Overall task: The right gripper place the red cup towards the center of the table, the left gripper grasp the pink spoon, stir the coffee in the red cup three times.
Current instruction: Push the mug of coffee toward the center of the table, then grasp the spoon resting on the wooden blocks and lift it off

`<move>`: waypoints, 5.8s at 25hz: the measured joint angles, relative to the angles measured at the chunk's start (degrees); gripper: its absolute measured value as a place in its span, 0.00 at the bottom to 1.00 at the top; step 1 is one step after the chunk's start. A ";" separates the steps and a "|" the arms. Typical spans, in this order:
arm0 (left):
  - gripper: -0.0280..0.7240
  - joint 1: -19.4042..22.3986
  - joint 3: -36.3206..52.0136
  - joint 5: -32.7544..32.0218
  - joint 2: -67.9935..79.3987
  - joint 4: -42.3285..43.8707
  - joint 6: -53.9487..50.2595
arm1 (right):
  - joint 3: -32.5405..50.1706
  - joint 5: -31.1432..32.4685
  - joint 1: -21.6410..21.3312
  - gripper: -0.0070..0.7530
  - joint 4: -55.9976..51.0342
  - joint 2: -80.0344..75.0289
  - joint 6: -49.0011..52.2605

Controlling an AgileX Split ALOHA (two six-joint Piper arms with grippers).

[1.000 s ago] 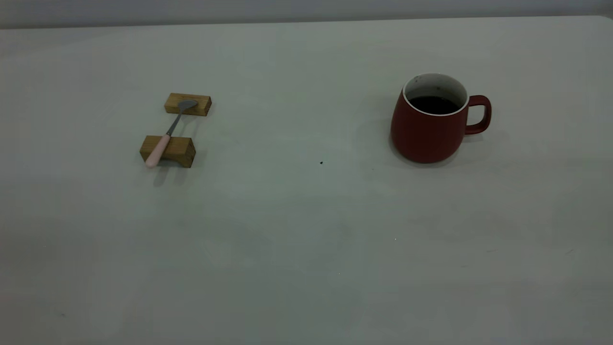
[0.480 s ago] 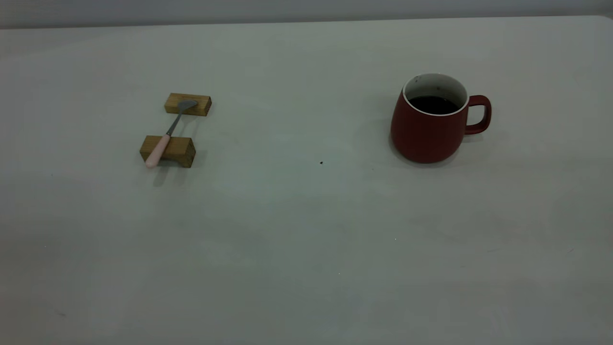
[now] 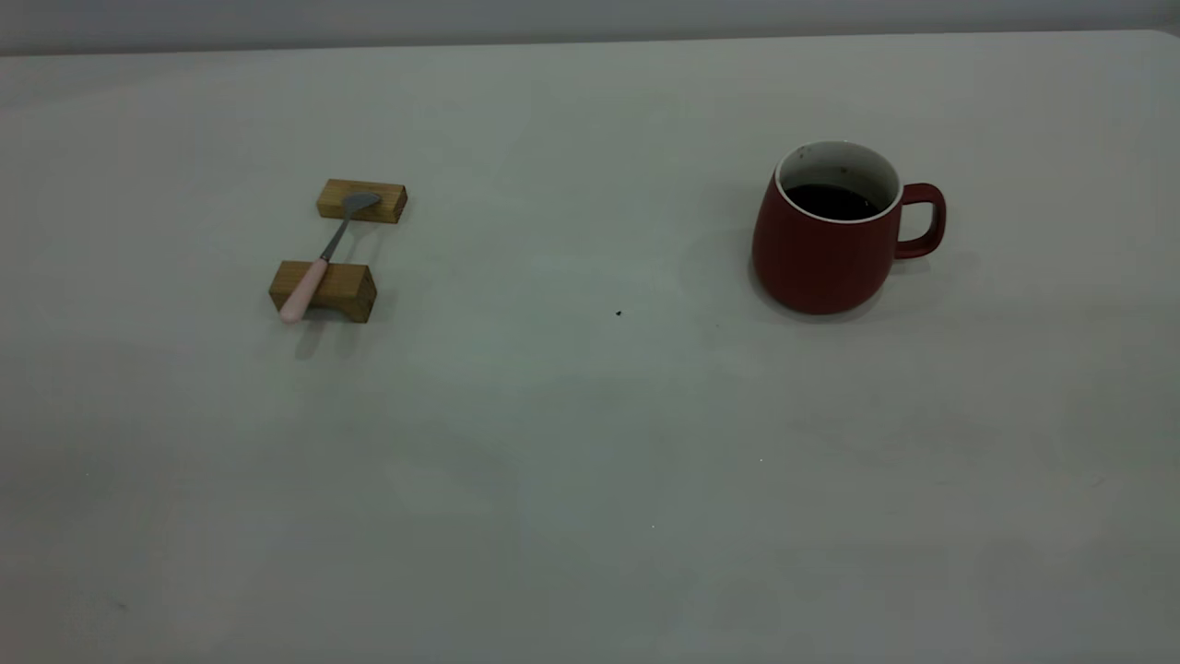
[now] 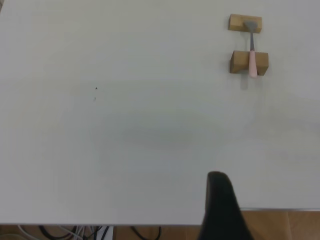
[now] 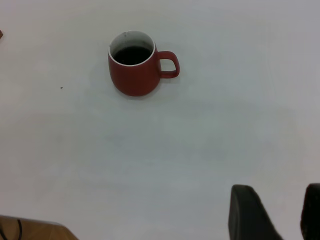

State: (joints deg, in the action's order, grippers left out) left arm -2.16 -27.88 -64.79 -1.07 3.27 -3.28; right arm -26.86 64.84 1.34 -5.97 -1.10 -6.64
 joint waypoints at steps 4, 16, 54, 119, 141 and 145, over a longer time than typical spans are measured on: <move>0.77 0.00 0.00 0.00 0.00 0.00 0.00 | 0.00 0.00 0.00 0.40 0.00 0.00 0.00; 0.77 0.00 0.00 0.00 0.00 0.00 0.00 | 0.00 0.00 0.00 0.40 0.00 0.00 0.00; 0.77 0.00 0.00 0.00 0.00 0.00 0.00 | -46.56 -18.21 4.53 0.88 -3.87 -110.82 -42.33; 0.77 0.00 0.00 0.00 0.00 0.05 0.00 | -54.32 -41.74 26.43 0.79 -23.83 -132.16 -69.07; 0.77 0.00 0.00 0.00 0.00 0.05 0.00 | -53.81 4.65 24.26 0.79 -3.91 -84.08 -6.98; 0.77 0.00 0.00 0.00 0.00 0.05 0.00 | -49.64 5.51 24.26 0.79 -0.68 -74.48 -3.95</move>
State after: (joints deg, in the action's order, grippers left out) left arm -2.16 -27.88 -64.79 -1.07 3.32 -3.28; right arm -76.51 70.35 25.61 -6.65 -75.58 -10.59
